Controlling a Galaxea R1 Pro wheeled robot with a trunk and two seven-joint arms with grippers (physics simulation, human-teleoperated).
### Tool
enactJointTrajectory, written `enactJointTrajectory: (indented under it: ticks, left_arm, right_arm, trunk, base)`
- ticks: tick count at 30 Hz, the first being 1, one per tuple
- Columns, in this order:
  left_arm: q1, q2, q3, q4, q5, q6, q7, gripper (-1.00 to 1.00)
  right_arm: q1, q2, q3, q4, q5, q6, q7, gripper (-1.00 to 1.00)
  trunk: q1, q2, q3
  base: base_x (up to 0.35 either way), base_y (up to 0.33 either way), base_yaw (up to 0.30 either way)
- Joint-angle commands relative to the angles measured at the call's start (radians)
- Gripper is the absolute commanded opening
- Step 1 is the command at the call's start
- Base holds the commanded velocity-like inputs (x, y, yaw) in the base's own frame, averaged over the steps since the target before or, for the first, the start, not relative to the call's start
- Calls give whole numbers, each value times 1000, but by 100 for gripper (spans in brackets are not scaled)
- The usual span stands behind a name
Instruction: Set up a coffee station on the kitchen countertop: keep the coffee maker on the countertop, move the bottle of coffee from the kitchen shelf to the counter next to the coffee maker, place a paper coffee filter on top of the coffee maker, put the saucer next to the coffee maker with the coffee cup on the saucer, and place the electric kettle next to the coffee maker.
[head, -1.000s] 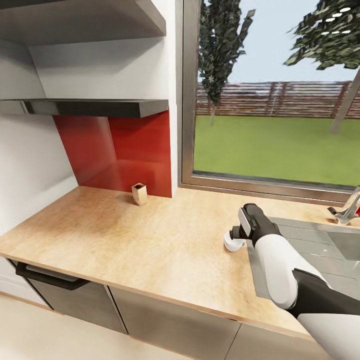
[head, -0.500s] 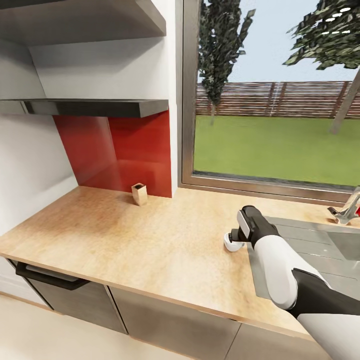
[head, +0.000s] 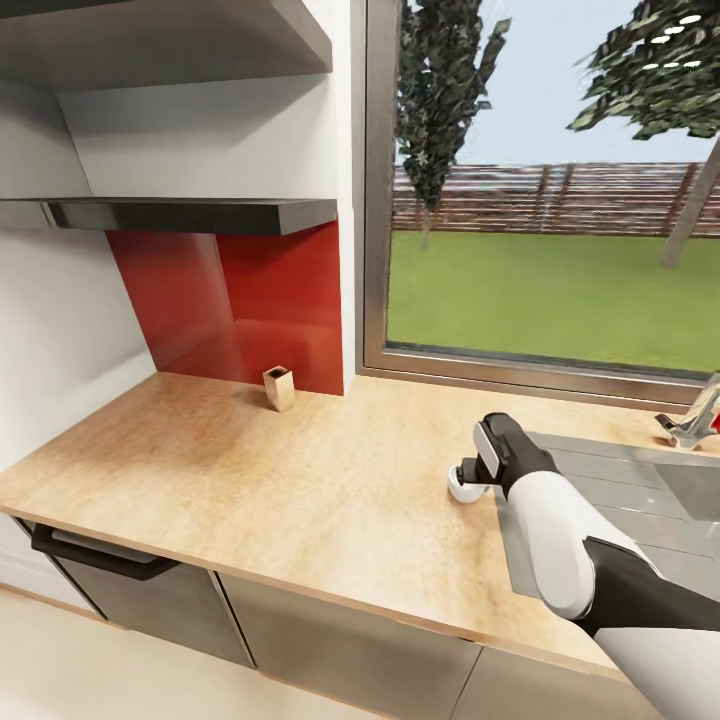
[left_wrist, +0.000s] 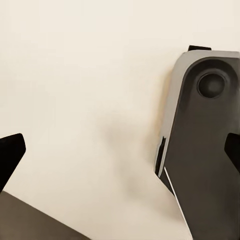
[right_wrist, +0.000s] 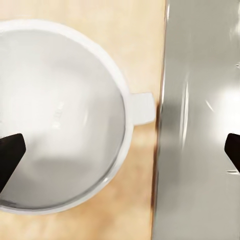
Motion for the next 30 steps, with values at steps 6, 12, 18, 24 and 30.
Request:
enactJointTrajectory:
  ticks: [6, 12, 18, 24, 30]
  left_arm:
    - [0, 0, -8, -1, 6, -1, 4, 100]
    - [0, 0, -8, -1, 6, -1, 4, 100]
    - [0, 0, -8, -1, 6, -1, 4, 100]
    - [0, 0, -8, -1, 6, -1, 4, 100]
    - [1, 0, -8, 0, 6, -1, 4, 100]
  right_arm:
    - [-1, 1, -8, 19, 10, -20, 2, 100]
    - [-1, 1, -8, 21, 10, -24, 3, 100]
    - [-1, 1, -8, 22, 10, -23, 2, 100]
    - [-1, 1, -8, 36, 10, -24, 2, 100]
    - [0, 0, -8, 44, 10, -25, 3, 100]
  trunk:
    - [0, -2, -2]
    - [0, -2, -2]
    - [0, -2, -2]
    - [0, -2, -2]
    - [0, -2, -2]
  base:
    - [0, 0, 0]
    - [0, 0, 0]
    - [0, 0, 0]
    - [0, 0, 0]
    - [0, 0, 0]
